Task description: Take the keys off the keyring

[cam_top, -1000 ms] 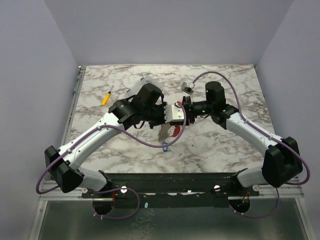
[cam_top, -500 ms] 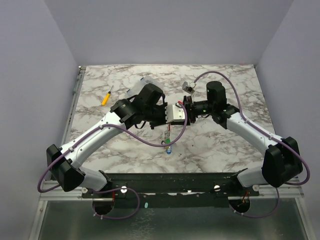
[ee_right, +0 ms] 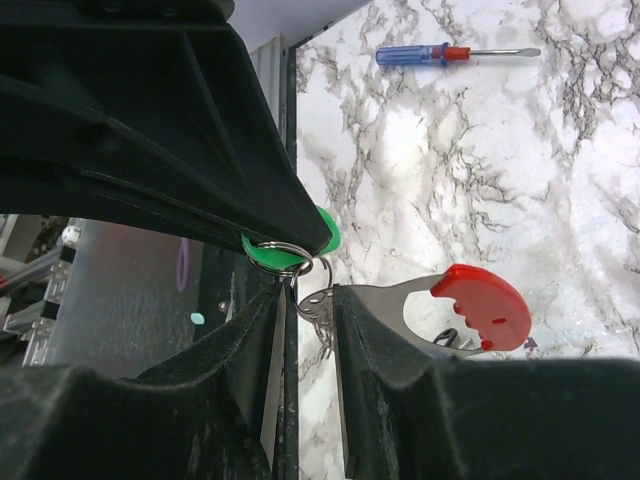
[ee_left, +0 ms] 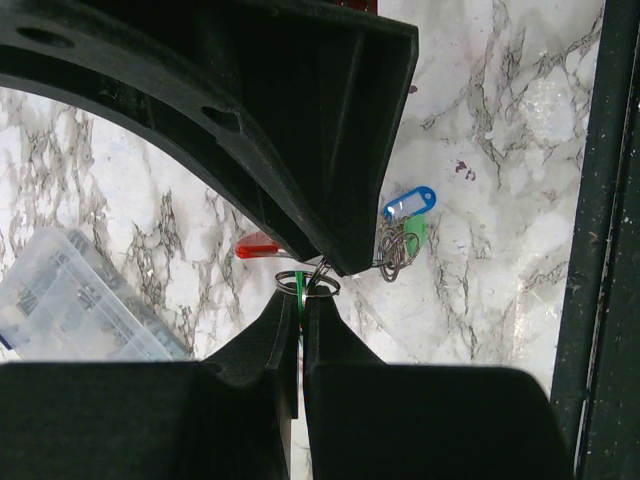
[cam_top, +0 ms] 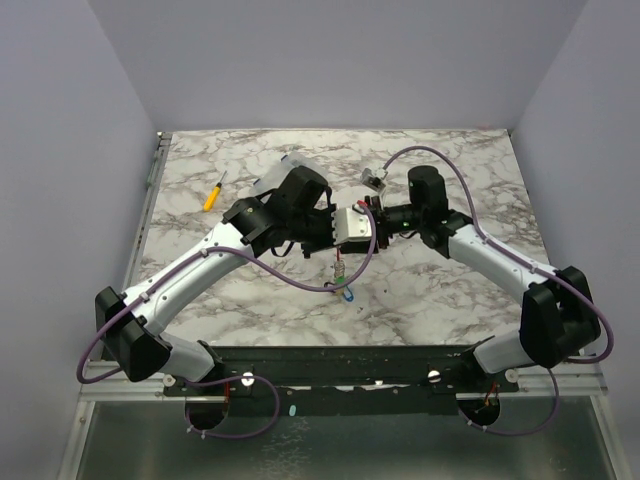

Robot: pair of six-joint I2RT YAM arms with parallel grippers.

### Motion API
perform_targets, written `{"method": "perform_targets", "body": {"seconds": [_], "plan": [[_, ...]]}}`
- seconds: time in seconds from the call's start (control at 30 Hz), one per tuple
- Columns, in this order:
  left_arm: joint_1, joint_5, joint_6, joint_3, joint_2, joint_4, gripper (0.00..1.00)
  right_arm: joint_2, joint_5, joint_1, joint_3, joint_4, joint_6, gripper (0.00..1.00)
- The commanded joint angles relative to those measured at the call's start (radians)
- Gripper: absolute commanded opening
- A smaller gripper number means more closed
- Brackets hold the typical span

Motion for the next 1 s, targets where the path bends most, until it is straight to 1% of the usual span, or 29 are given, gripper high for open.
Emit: {"method": "perform_targets", "body": {"seconds": [0.0,0.03,0.1,0.23,0.27,0.5,0.97], "plan": [[-0.006,0.03,-0.018,0.03,0.005,0.035,0.0,0.009,-0.032,0.01,-0.013,0.044,0.016,0.32],[-0.005,0.031,-0.022,0.029,0.005,0.037,0.0,0.008,-0.038,0.01,-0.016,0.05,0.02,0.31],[-0.006,0.031,-0.025,0.027,0.007,0.04,0.0,0.008,-0.043,0.011,-0.02,0.064,0.028,0.25],[-0.001,0.023,-0.032,0.022,0.011,0.039,0.0,0.0,-0.051,0.012,-0.025,0.079,0.034,0.05],[0.006,0.023,-0.039,0.021,0.012,0.04,0.0,-0.004,-0.052,0.012,-0.027,0.079,0.034,0.01],[0.077,0.08,-0.06,-0.007,0.004,0.032,0.0,-0.037,-0.04,0.01,-0.047,0.117,0.051,0.0],[0.093,0.151,0.048,-0.091,-0.007,-0.006,0.0,-0.049,-0.038,0.008,-0.066,0.216,0.113,0.01]]}}
